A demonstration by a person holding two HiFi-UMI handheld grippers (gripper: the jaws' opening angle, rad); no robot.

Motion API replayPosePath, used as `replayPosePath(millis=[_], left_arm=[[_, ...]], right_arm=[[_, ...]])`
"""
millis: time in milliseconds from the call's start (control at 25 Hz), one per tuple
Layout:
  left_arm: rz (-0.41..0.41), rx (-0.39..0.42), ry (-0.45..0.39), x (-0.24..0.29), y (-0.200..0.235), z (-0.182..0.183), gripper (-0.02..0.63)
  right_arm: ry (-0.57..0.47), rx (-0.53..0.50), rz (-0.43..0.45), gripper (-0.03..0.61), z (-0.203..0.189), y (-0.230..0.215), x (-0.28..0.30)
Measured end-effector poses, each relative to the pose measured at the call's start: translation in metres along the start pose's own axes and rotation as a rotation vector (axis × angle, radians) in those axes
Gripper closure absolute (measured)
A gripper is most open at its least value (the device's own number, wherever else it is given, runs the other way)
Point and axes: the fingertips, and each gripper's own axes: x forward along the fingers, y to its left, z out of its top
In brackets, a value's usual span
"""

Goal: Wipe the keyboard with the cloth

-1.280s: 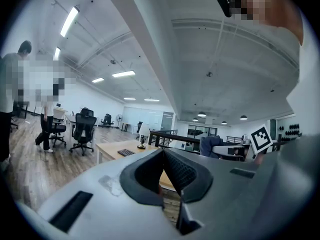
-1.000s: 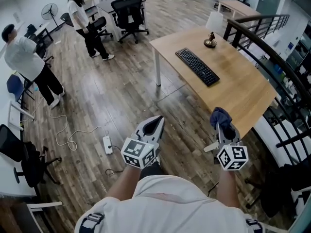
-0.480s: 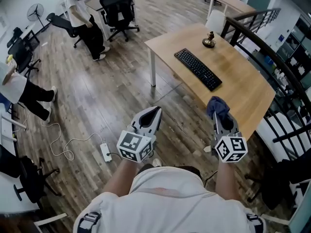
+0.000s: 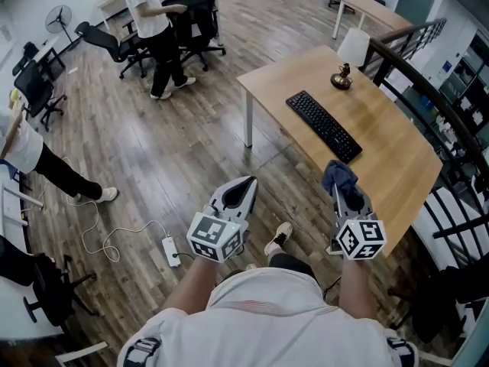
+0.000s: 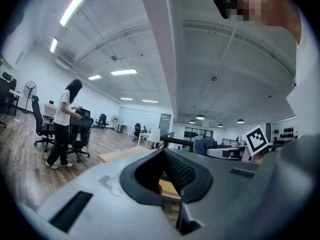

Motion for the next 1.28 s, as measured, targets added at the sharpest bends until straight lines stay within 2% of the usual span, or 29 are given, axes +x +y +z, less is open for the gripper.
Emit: replayPosePath(millis=[240, 600, 960, 1120, 1280], left_arm=[[0.011, 0.025, 0.006, 0.051, 0.036, 0.014, 0.598], [0.002, 0.044, 0.008, 0.173, 0.071, 0.044, 0.598], [-0.056, 0.053, 0.041, 0.290, 0.077, 0.048, 0.598], [-0.107, 0.048, 0.076, 0.338, 0.079, 0.038, 0.598], [-0.194, 0.037, 0.102, 0.383, 0.074, 0.030, 0.598]], right_arm=[[-0.022, 0.028, 0.024, 0.446, 0.010, -0.020, 0.063], [-0.021, 0.047, 0.025, 0.446, 0.041, -0.098, 0.154], [-0.014, 0.090, -0.045, 0.446, 0.052, -0.194, 0.209], [0.003, 0.105, -0.088, 0.446, 0.045, -0.226, 0.217], [0.026, 0.144, -0.180, 0.446, 0.036, -0.259, 0.216]])
